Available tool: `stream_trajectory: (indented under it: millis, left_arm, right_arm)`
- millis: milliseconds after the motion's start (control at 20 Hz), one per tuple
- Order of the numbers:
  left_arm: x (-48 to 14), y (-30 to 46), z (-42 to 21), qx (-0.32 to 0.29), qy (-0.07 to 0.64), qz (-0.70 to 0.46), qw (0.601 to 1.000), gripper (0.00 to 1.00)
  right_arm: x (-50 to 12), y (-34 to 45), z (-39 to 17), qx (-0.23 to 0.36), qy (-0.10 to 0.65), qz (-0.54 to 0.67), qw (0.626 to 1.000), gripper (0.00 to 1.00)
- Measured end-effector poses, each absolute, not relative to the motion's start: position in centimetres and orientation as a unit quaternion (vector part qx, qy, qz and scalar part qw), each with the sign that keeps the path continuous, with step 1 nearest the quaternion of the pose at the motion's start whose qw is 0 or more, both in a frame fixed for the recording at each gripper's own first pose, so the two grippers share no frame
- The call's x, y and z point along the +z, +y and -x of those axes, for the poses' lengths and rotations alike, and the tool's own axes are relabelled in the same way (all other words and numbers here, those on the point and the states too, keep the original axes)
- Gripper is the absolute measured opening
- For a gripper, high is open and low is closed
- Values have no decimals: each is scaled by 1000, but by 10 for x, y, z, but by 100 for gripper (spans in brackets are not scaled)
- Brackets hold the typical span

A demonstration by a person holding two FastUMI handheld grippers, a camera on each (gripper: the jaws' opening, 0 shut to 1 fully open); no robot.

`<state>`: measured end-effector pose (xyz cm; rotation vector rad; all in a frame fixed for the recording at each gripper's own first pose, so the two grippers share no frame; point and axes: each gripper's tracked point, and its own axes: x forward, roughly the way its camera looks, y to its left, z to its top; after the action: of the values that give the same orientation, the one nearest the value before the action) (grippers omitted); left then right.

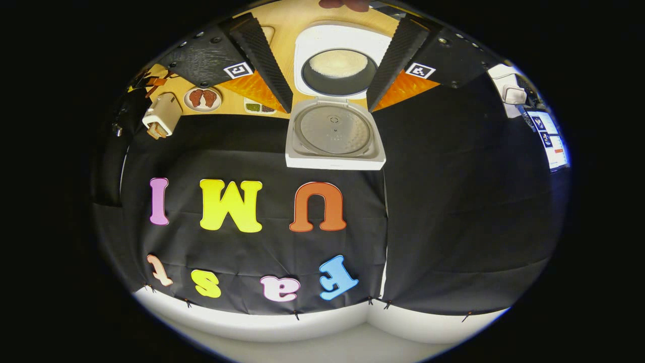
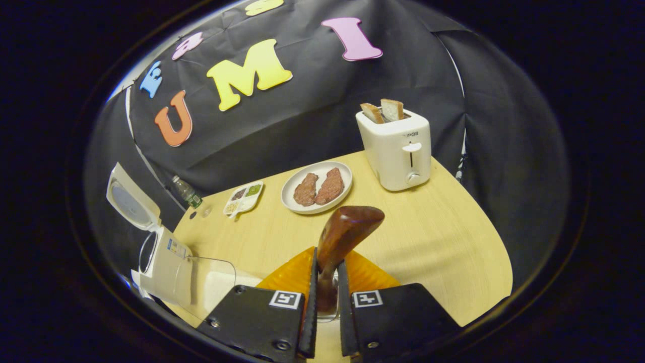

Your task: Close the left gripper, press the button to open the rice cooker; take a wooden spoon from the chopstick holder with the right hand, scoop a spoonful of rice and pour it into the rice cooker, then put the wooden spoon back into the chopstick holder.

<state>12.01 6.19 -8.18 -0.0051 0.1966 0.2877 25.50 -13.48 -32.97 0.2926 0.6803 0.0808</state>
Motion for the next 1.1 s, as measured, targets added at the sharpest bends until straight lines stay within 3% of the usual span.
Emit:
stream_trajectory:
  millis: [450, 700, 900, 1100]
  left_arm:
    - [-84, 111, -100, 126, 74, 17, 989, 95]
    - [-88, 136, -99, 83, 64, 22, 994, 95]
    - [-89, 165, -98, 71, 60, 18, 996, 95]
    - [-90, 183, -93, 73, 59, 26, 995, 95]
  right_arm:
    - [-233, -121, -229, 0, 268, -106, 958, 18]
    - [-181, -69, -213, 15, 237, -84, 968, 14]
    - [-183, -8, -201, 45, 241, -66, 967, 14]
    - [-231, 34, -196, 41, 269, -50, 961, 14]
